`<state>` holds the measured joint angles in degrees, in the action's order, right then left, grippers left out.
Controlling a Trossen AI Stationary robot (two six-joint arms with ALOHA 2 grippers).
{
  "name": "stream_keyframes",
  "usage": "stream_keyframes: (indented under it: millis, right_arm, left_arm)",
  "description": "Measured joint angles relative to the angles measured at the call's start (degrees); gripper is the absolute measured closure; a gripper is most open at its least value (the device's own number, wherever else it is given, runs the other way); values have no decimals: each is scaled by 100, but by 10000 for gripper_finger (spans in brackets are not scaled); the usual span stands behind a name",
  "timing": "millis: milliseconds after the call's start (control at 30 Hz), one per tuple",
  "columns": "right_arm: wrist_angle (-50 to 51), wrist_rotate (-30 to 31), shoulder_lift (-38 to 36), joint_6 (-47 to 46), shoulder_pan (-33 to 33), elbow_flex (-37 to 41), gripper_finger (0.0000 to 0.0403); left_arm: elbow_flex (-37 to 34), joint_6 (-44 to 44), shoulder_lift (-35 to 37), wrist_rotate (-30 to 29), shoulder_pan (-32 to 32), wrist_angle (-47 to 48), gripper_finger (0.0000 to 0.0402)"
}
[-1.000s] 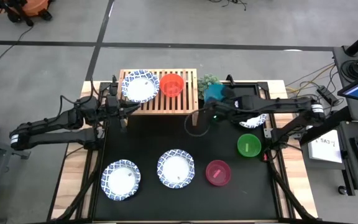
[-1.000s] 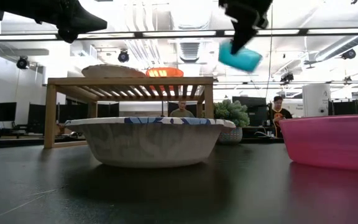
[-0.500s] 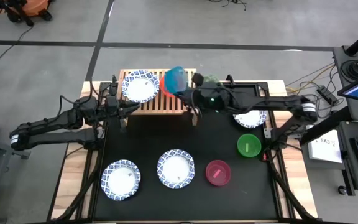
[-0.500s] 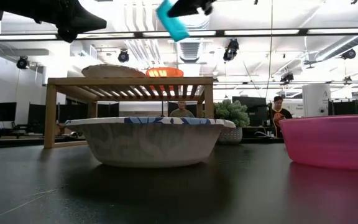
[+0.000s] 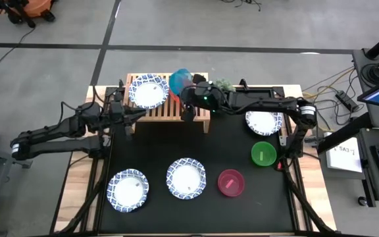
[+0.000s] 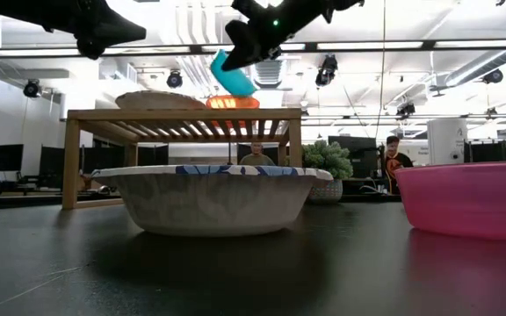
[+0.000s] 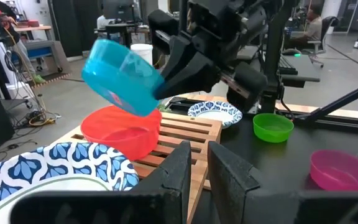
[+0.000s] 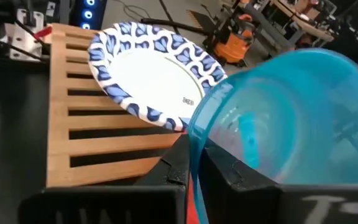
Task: Place and stack bowls onto a shelf
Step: Stack the blue bowl on top of the orange bowl on the shelf, then stack the white patterned bowl on top of the white patterned bowl on the shelf
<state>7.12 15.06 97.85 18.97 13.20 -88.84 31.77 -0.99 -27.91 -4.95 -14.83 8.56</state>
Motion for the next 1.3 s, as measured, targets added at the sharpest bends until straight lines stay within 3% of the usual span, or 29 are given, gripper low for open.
stream_keyframes:
  millis: [333,533,1000,1300]
  right_arm:
    - [71,-3,27,-281,146,-2,330]
    - [78,-3,22,-254,133,-2,317]
    - [66,72,-12,-637,106,-2,353]
    - [-3,298,-316,-259,-481,85,393]
  left_arm:
    - [0,0,90,0,0,52,365]
    - [0,0,90,0,0,52,365]
    - [0,0,90,0,0,160,365]
    - [-2,112,90,0,0,243,365]
